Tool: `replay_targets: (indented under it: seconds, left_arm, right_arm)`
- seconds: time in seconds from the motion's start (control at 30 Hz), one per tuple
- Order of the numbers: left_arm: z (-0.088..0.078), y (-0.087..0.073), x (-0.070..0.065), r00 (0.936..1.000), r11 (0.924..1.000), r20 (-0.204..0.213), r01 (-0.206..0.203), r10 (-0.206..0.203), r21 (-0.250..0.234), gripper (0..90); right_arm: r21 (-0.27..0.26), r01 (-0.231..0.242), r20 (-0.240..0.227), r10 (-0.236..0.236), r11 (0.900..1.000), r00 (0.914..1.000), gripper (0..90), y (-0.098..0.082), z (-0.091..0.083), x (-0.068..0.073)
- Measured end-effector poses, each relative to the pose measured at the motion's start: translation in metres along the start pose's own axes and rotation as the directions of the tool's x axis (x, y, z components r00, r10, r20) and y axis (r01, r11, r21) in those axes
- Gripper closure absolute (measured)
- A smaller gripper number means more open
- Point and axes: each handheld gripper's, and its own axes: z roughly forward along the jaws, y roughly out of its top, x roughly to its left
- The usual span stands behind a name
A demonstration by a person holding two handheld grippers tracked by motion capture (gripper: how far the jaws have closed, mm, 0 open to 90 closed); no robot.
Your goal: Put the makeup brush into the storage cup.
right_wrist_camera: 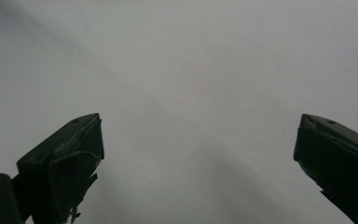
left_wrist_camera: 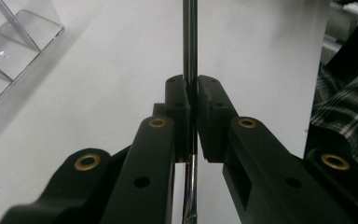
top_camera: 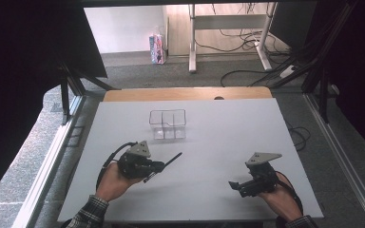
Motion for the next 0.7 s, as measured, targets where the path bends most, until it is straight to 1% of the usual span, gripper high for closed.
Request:
replay_targets:
  seconds: [0.07,0.1,0.13,0.2,0.33,0.4,0.43,0.47,0.57,0.6,0.63,0.7]
  left_arm:
    - [0.0,-0.004,-0.002,0.9999,0.9997,0.008,0.012,-0.012,-0.022,84.1]
    - [0.0,-0.004,-0.002,0.9999,0.9997,0.008,0.012,-0.012,-0.022,84.0]
    - [0.0,-0.007,-0.003,0.9993,0.9986,0.026,0.029,-0.027,-0.044,84.1]
    - [0.0,-0.008,-0.004,0.9992,0.9983,0.03,0.03,-0.028,-0.05,84.1]
    - [0.002,-0.013,-0.007,0.9973,0.995,0.053,0.056,-0.051,-0.082,84.1]
    - [0.003,-0.013,-0.008,0.9973,0.9951,0.055,0.053,-0.048,-0.084,84.0]
    - [0.005,-0.012,-0.009,0.9967,0.996,0.066,0.052,-0.047,-0.073,84.1]
    - [0.005,-0.012,-0.009,0.9967,0.996,0.066,0.052,-0.047,-0.073,84.0]
    - [0.01,-0.01,-0.009,0.9962,0.9984,0.078,0.042,-0.039,-0.038,84.0]
    - [0.013,-0.008,-0.01,0.9963,0.9993,0.077,0.038,-0.038,-0.005,84.0]
    - [0.013,-0.008,-0.01,0.9963,0.9993,0.077,0.038,-0.038,-0.005,84.0]
    - [0.017,-0.005,-0.011,0.9963,0.9992,0.081,0.029,-0.031,0.029,84.0]
  right_arm:
    - [-0.006,0.002,-0.002,-0.002,1.0,1.0,0.9,0.0,0.0,0.0]
    - [-0.01,0.002,-0.002,-0.002,1.0,1.0,0.9,0.0,0.0,0.001]
    - [-0.015,0.005,-0.001,-0.005,1.0,1.0,0.8,0.0,0.0,0.001]
    - [-0.024,0.005,-0.002,-0.005,1.0,1.0,0.7,0.0,-0.001,0.001]
    - [-0.026,0.004,-0.004,-0.004,1.0,1.0,0.7,0.0,-0.001,0.001]
    - [-0.027,0.004,-0.004,-0.004,1.0,1.0,0.6,0.0,-0.001,0.001]
    - [-0.029,0.005,-0.001,-0.005,1.0,1.0,0.6,0.0,-0.001,0.001]
    - [-0.029,0.005,-0.001,-0.005,1.0,1.0,0.6,0.0,-0.001,0.001]
    - [-0.029,0.01,-0.001,-0.01,1.0,1.0,0.7,0.001,-0.001,0.002]
    - [-0.028,0.011,-0.001,-0.011,1.0,0.9999,0.7,0.001,-0.001,0.003]
    - [-0.028,0.011,-0.001,-0.011,1.0,0.9999,0.7,0.001,-0.001,0.003]
    - [-0.024,0.018,-0.006,-0.019,1.0,0.9998,0.7,0.003,-0.001,0.005]
